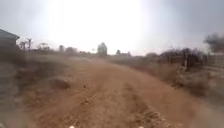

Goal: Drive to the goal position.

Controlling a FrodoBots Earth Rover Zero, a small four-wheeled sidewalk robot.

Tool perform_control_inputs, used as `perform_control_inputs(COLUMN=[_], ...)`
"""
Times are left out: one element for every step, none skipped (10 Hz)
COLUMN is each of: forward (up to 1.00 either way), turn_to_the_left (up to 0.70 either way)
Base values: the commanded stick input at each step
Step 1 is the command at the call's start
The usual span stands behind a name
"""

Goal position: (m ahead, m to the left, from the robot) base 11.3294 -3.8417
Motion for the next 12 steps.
perform_control_inputs(forward=[0.45, 0.45, 0.45, 0.45, 0.45, 0.45, 0.45, 0.45, 0.45, 0.45, 0.45, 0.45], turn_to_the_left=[0.00, 0.00, 0.01, 0.02, 0.00, 0.00, 0.00, 0.00, 0.00, 0.00, 0.00, -0.04])
